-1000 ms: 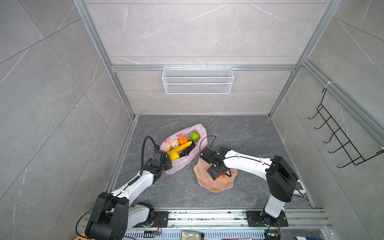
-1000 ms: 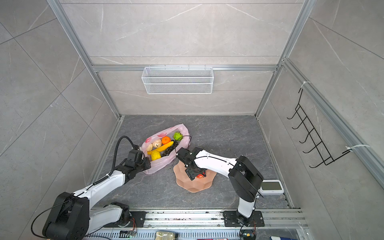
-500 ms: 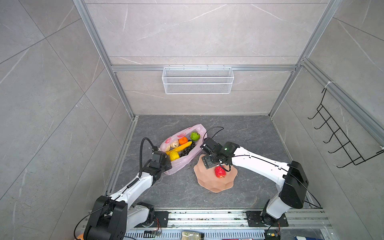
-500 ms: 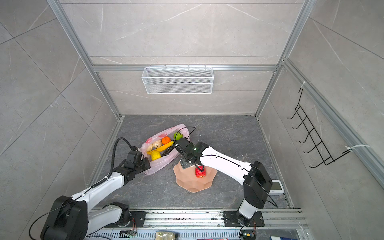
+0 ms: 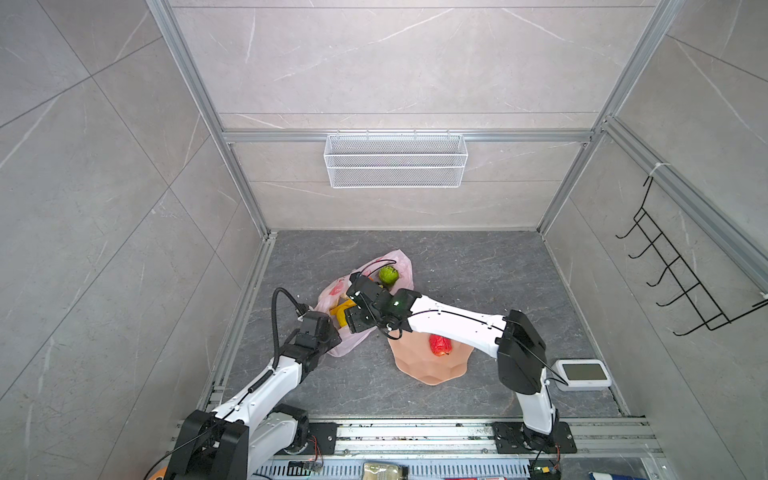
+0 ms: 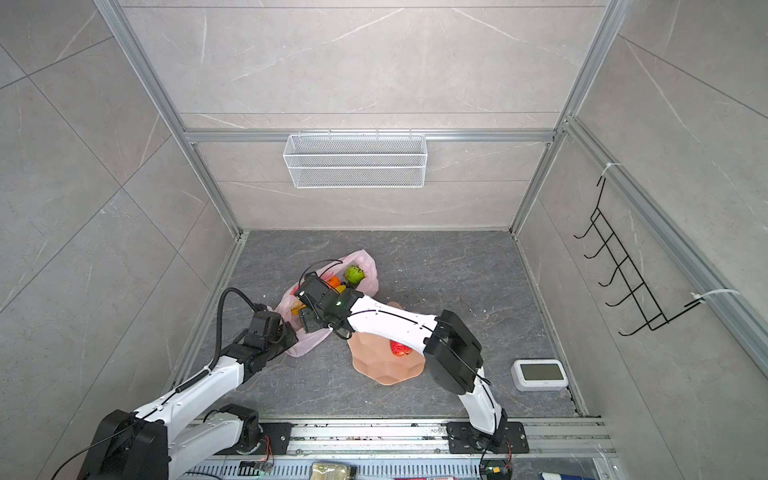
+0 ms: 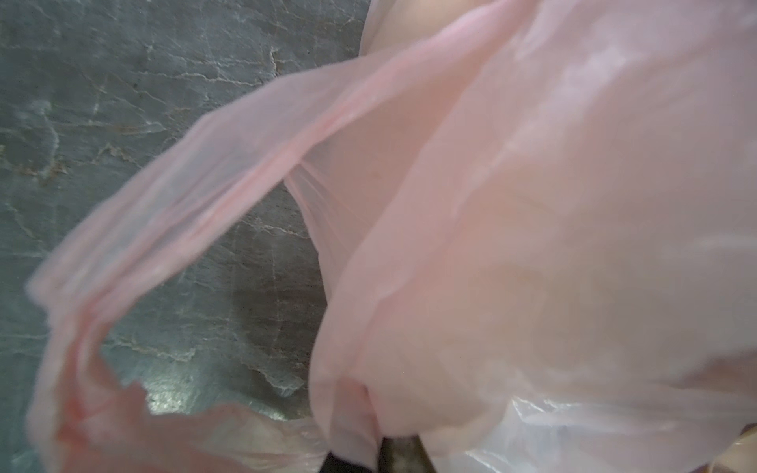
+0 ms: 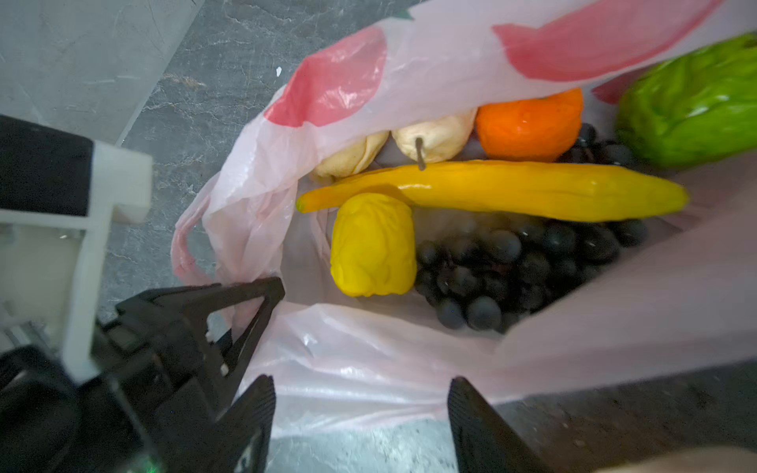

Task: Take the fake fruits out of the plastic bag
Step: 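Reach the right gripper back into the bag toward the yellow lemon, then grasp the yellow lemon with the right gripper and lift it out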

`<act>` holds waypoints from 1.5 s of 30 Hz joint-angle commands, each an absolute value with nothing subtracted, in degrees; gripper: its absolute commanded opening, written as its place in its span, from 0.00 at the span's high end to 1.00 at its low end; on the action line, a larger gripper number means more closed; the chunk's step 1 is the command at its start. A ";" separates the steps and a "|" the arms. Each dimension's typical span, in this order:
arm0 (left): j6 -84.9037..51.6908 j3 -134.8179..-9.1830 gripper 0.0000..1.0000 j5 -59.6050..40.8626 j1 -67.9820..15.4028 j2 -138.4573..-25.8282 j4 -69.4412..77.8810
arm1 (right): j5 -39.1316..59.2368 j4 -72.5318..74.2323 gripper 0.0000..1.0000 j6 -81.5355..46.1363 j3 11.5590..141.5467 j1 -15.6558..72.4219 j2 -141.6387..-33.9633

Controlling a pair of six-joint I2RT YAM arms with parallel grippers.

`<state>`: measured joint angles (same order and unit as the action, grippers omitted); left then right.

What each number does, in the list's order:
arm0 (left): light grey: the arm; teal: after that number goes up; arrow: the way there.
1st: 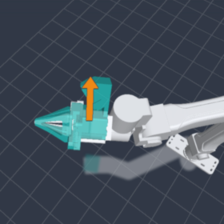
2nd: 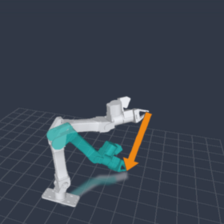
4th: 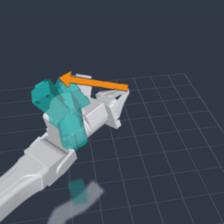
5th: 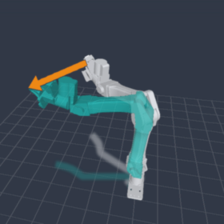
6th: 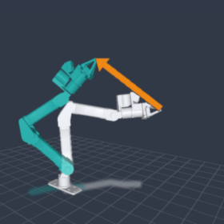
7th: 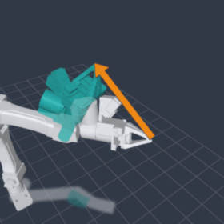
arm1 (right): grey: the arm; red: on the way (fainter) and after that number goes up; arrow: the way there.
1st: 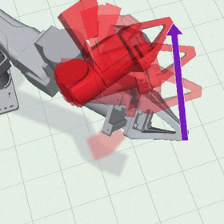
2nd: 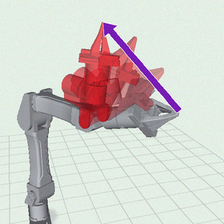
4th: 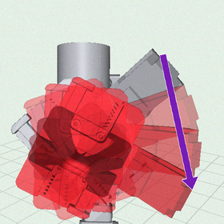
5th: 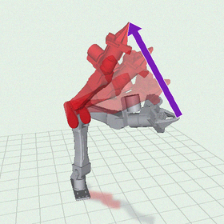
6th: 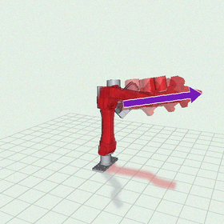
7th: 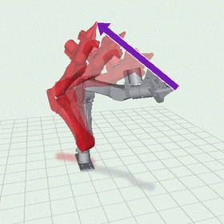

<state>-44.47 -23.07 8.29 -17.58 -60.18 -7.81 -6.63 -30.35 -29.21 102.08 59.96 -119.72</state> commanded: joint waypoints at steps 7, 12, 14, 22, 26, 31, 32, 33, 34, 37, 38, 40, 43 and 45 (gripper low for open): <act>-47.11 -20.50 0.96 7.44 -17.23 -57.39 -7.62 | -7.44 -32.83 0.32 -27.76 113.66 59.53 -130.39; -47.19 -20.02 0.96 6.52 -17.27 -57.75 -7.05 | -8.12 -37.24 0.33 -26.22 121.27 59.46 -136.39; -47.20 -19.86 0.95 6.47 -17.28 -57.74 -6.92 | -8.58 -38.73 0.34 -26.01 123.39 59.49 -138.06; -46.91 -19.95 0.95 5.76 -17.24 -58.20 -6.13 | -9.25 -41.56 0.30 -26.19 127.14 59.32 -141.69; -46.85 -19.95 0.94 5.55 -17.23 -58.50 -6.06 | -8.79 -43.15 0.30 -26.09 129.85 59.30 -143.96; -46.67 -19.99 0.93 5.62 -17.23 -58.41 -6.19 | -7.65 -45.76 0.30 -26.10 134.25 59.02 -146.68; -46.67 -20.03 0.93 5.62 -17.23 -58.28 -6.15 | -7.56 -46.34 0.30 -26.19 135.14 58.98 -146.69; -46.67 -19.98 0.93 5.60 -17.23 -58.19 -6.25 | -7.56 -47.09 0.30 -26.19 136.31 58.89 -148.62; -46.67 -19.95 0.93 5.59 -17.26 -58.21 -6.32 | -7.39 -47.90 0.30 -26.19 137.40 58.78 -149.27; -46.62 -19.91 0.93 5.68 -17.25 -58.02 -6.48 | -6.88 -50.07 0.30 -26.22 140.72 58.71 -151.17; -46.58 -19.95 0.93 5.68 -17.27 -58.03 -6.43 | -6.69 -50.58 0.31 -26.25 141.45 58.71 -151.62; -46.56 -20.02 0.93 5.67 -17.24 -58.01 -6.48 | -6.18 -51.23 0.33 -26.18 142.42 58.62 -152.12; -46.38 -20.25 0.93 5.89 -17.23 -58.02 -6.74 | -5.65 -51.28 0.37 -26.02 142.32 58.62 -151.51; -46.38 -20.52 0.92 5.75 -17.23 -58.09 -6.85 | -5.45 -50.95 0.39 -25.93 141.59 58.63 -150.47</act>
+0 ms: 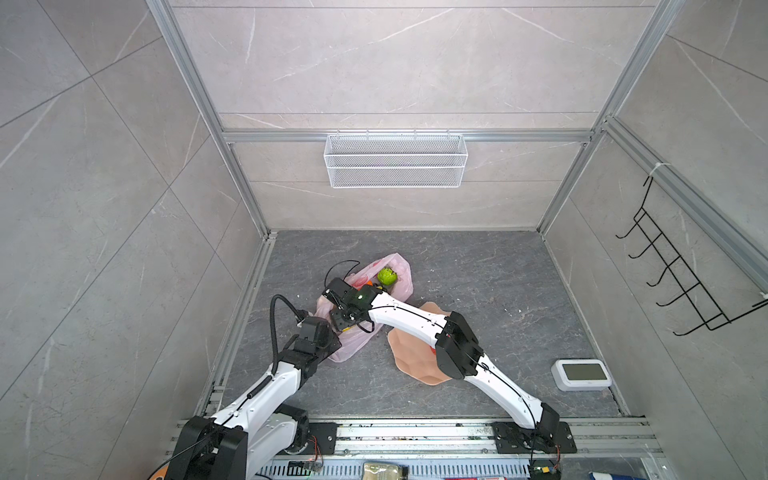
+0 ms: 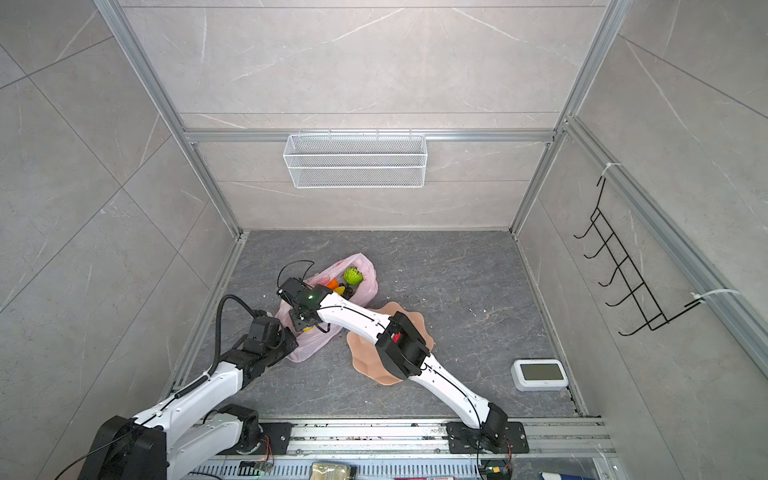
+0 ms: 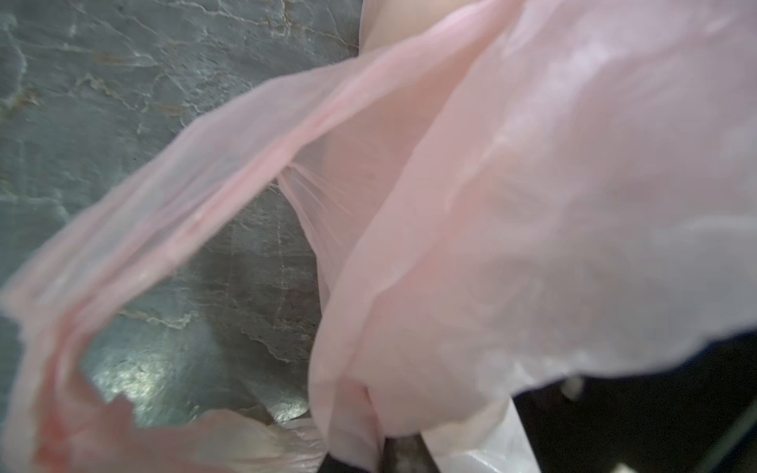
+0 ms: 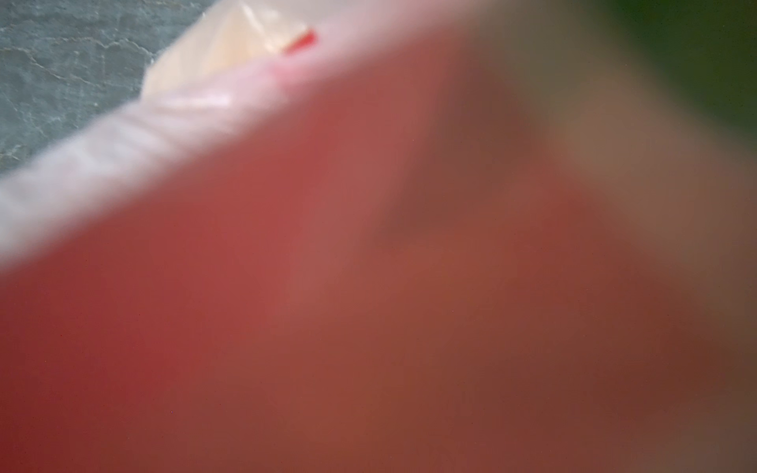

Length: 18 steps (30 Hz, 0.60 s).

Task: Take the fake fruits out of the plastic bag
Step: 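Grasp the yellow lemon with the right gripper and lift it out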

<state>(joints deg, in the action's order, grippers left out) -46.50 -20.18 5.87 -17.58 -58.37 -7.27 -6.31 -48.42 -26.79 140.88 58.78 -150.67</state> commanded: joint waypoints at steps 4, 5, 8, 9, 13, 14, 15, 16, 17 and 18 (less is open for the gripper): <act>-46.15 -20.78 0.92 5.27 -17.23 -58.29 -6.92 | -5.40 -49.07 0.40 -25.90 138.71 58.62 -147.77; -46.05 -20.92 0.92 5.33 -17.20 -58.36 -6.95 | -5.62 -48.96 0.40 -26.14 138.47 58.62 -147.35; -45.80 -21.18 0.92 5.25 -17.26 -58.54 -7.13 | -5.08 -48.69 0.42 -26.26 138.25 58.58 -147.26; -45.87 -21.18 0.92 5.31 -17.19 -58.54 -7.22 | -4.86 -48.82 0.42 -26.28 138.17 58.64 -145.65; -45.59 -21.44 0.90 5.19 -17.19 -58.58 -7.31 | -4.24 -45.60 0.43 -26.61 133.60 58.64 -141.06; -45.24 -21.70 0.89 4.96 -17.20 -58.82 -7.38 | -4.07 -43.81 0.43 -26.76 131.43 58.69 -139.32; -44.60 -22.49 0.90 4.81 -17.20 -59.26 -8.04 | -3.96 -41.60 0.43 -27.17 128.64 58.63 -137.38; -44.16 -23.06 0.90 4.54 -17.17 -59.69 -8.58 | -3.87 -39.48 0.43 -27.48 125.91 58.69 -135.49; -43.76 -23.40 0.90 4.26 -17.19 -59.98 -8.61 | -3.78 -37.71 0.43 -27.72 123.77 58.67 -133.92; -43.31 -23.68 0.90 4.03 -17.17 -60.07 -8.80 | -3.85 -35.88 0.43 -27.90 121.30 58.65 -132.23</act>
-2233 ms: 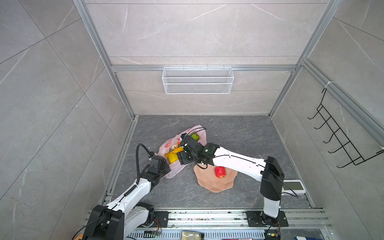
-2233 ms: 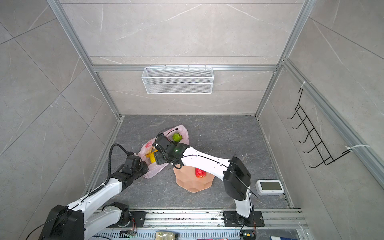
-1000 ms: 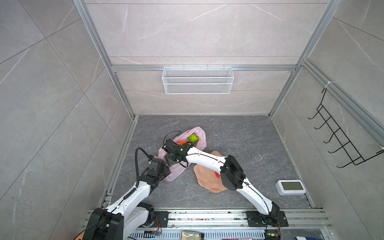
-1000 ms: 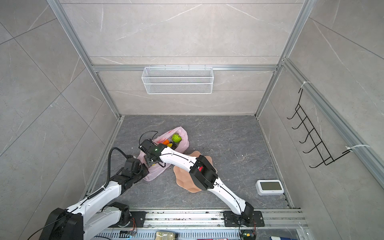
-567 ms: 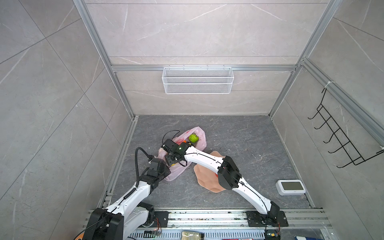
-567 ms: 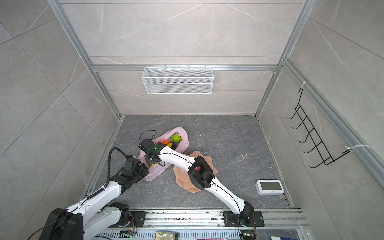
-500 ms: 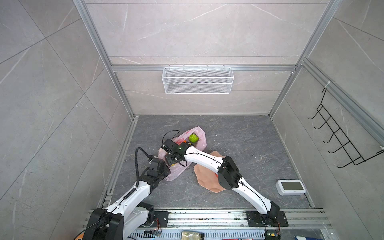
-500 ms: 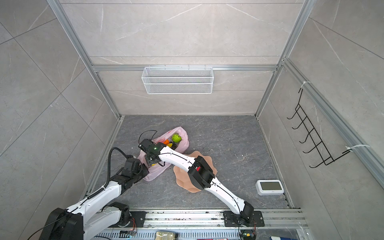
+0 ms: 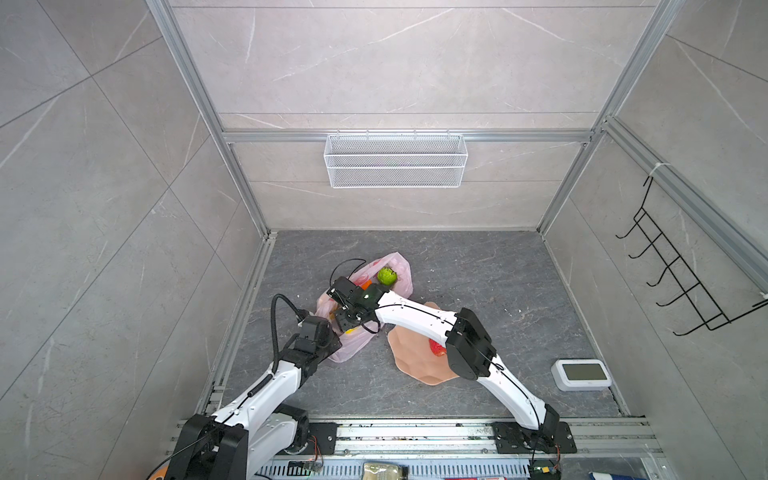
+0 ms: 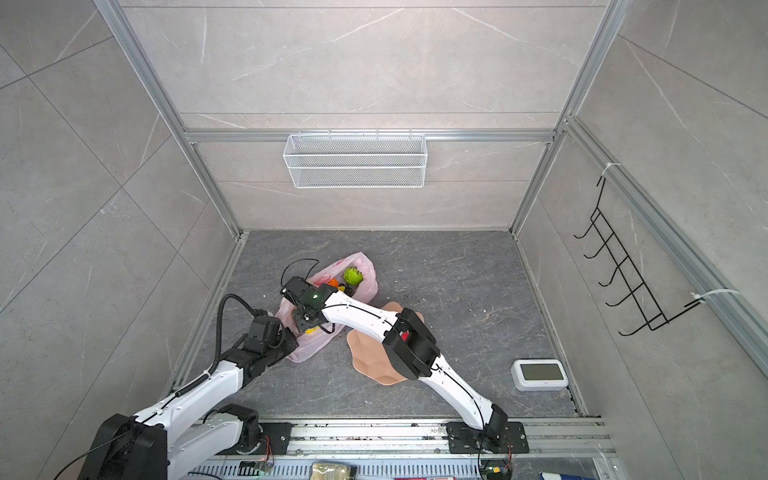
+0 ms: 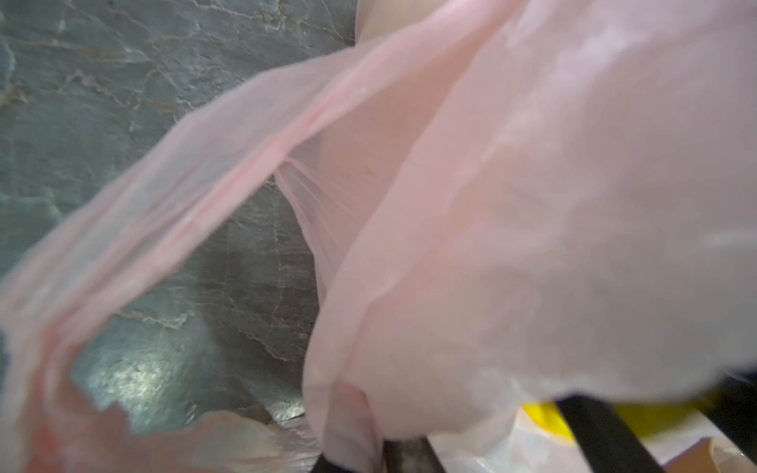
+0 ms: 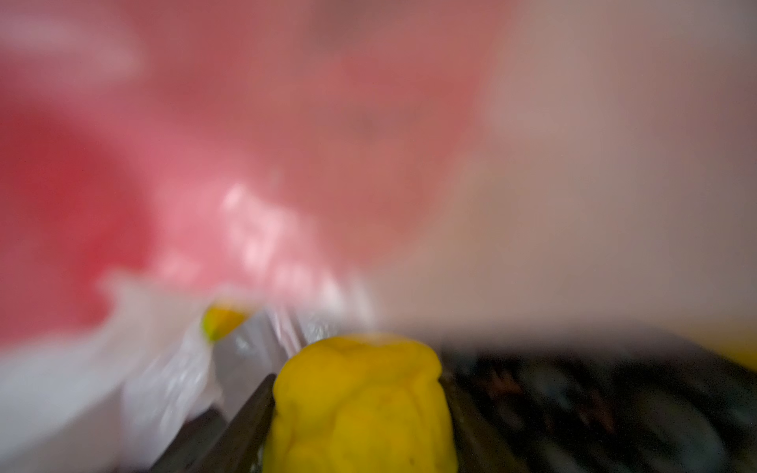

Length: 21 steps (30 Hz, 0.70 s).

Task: Take the fake fruits out of the plastic bag
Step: 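Grasp the yellow lemon with the right gripper and lift it out, then carry the yellow lemon over the peach bowl and lower it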

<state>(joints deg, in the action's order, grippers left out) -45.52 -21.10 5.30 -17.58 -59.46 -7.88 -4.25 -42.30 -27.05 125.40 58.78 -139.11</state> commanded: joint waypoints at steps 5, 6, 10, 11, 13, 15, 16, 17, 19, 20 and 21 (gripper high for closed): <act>-42.80 -24.46 0.90 3.70 -17.17 -60.11 -8.93 | -4.44 -28.99 0.43 -28.51 111.95 58.62 -125.91; -42.63 -24.68 0.90 3.57 -17.15 -60.29 -8.98 | -4.48 -27.88 0.43 -28.57 110.22 58.62 -124.81; -41.83 -25.71 0.90 2.88 -17.06 -61.38 -8.82 | -4.96 -24.59 0.43 -29.09 104.46 58.61 -120.76; -41.59 -26.06 0.90 2.75 -17.05 -61.74 -8.81 | -5.01 -24.52 0.43 -29.09 103.64 58.60 -120.00; -40.86 -26.76 0.90 2.50 -17.05 -62.46 -8.83 | -5.72 -25.25 0.43 -29.03 102.23 58.61 -118.10; -40.14 -27.37 0.90 2.33 -17.07 -63.18 -8.85 | -6.52 -25.20 0.44 -29.17 99.84 58.61 -115.66; -39.79 -27.63 0.90 2.36 -17.05 -63.44 -8.72 | -6.83 -24.58 0.44 -29.33 98.40 58.60 -114.29; -39.33 -27.82 0.90 2.48 -17.09 -63.77 -8.57 | -7.02 -23.74 0.43 -29.49 96.38 58.57 -112.72; -38.20 -28.66 0.89 2.34 -17.04 -64.56 -8.55 | -6.80 -23.78 0.43 -29.56 93.88 58.57 -110.26; -37.40 -29.21 0.90 2.13 -17.00 -65.07 -8.61 | -6.64 -25.31 0.43 -29.44 93.30 58.59 -109.21; -36.66 -29.79 0.90 1.95 -17.04 -65.52 -8.84 | -6.91 -26.94 0.43 -29.23 93.11 58.60 -108.34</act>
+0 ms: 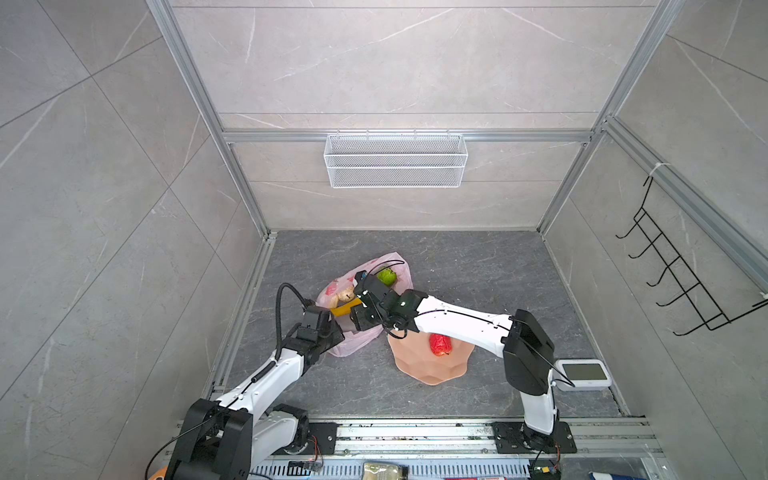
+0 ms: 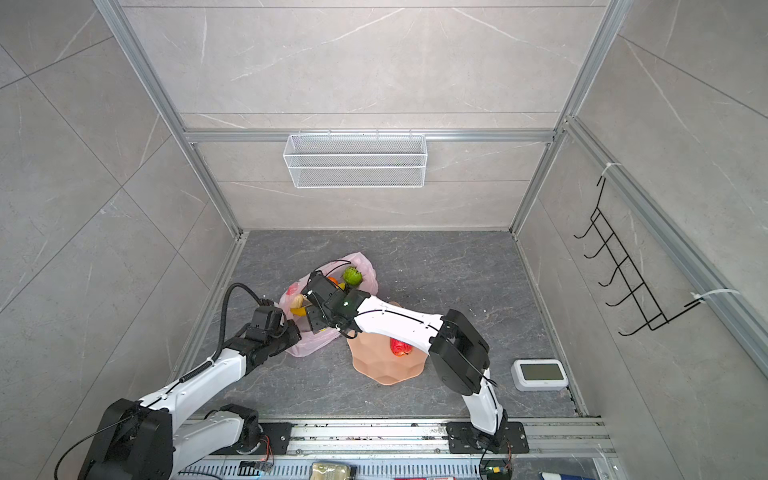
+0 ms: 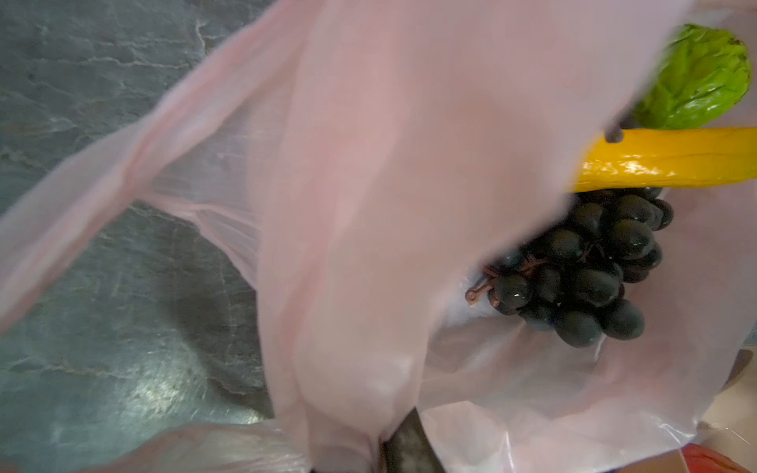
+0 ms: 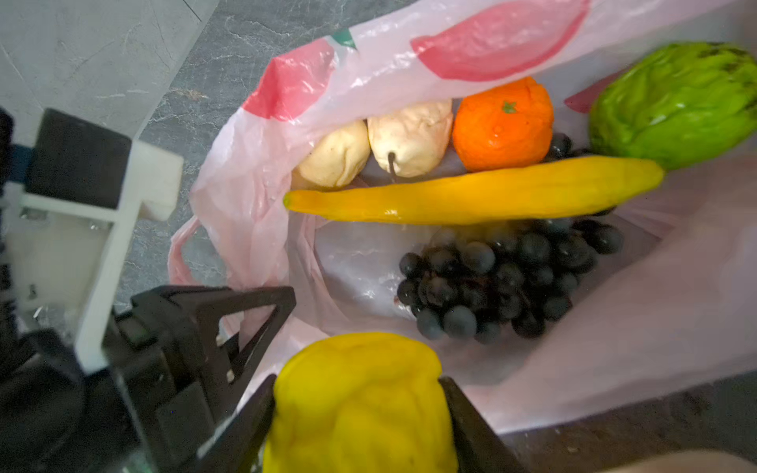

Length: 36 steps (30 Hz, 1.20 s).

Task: Take the fake fruits out of the plastic bag
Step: 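Carry the yellow lemon over the peach bowl and lower it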

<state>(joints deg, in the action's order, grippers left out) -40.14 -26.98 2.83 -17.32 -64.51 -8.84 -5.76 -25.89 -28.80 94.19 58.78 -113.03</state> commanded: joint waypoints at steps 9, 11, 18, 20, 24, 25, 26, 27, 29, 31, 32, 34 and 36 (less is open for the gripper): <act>-30.25 -33.14 0.90 2.00 -17.01 -68.88 -8.69 | -12.63 -44.32 0.43 -24.97 85.82 58.53 -99.19; -29.65 -32.92 0.90 1.59 -16.96 -69.19 -7.60 | -13.90 -48.07 0.43 -24.51 84.98 58.49 -98.60; -28.65 -31.01 0.90 2.29 -16.98 -68.12 -5.73 | -14.19 -57.48 0.43 -20.53 83.18 58.55 -100.45; -28.57 -30.93 0.90 2.11 -16.92 -67.81 -5.58 | -14.08 -59.66 0.43 -19.00 83.38 58.53 -102.40; -28.49 -30.60 0.90 2.09 -16.98 -67.47 -5.69 | -14.72 -62.18 0.43 -16.09 84.00 58.54 -105.54; -28.39 -30.64 0.90 2.18 -17.02 -67.33 -5.70 | -14.19 -62.35 0.42 -15.17 84.09 58.38 -106.08; -28.50 -30.53 0.90 2.11 -16.90 -67.24 -5.70 | -13.91 -62.72 0.42 -14.46 84.43 58.27 -106.68; -28.49 -30.50 0.90 2.19 -16.98 -67.11 -5.64 | -13.59 -63.24 0.42 -13.72 84.76 58.12 -107.53; -28.48 -30.52 0.90 2.20 -16.96 -67.13 -5.72 | -14.61 -64.43 0.43 -12.87 85.56 57.88 -109.18; -28.48 -30.46 0.90 2.27 -16.98 -66.98 -5.83 | -14.97 -64.86 0.42 -12.11 86.07 57.48 -110.39; -28.47 -30.48 0.90 2.34 -16.98 -66.85 -5.85 | -14.79 -64.95 0.43 -11.59 86.19 57.27 -110.92; -28.48 -30.37 0.90 2.42 -16.93 -66.79 -5.81 | -14.30 -65.00 0.43 -10.55 86.29 56.88 -111.73; -28.48 -30.28 0.90 2.50 -17.00 -66.73 -5.80 | -14.24 -65.26 0.43 -9.71 86.70 56.47 -112.56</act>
<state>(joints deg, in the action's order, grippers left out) -29.78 -30.39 2.44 -17.21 -68.01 -7.25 -13.76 -62.78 -12.27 84.88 56.99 -111.13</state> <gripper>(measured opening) 0.099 0.580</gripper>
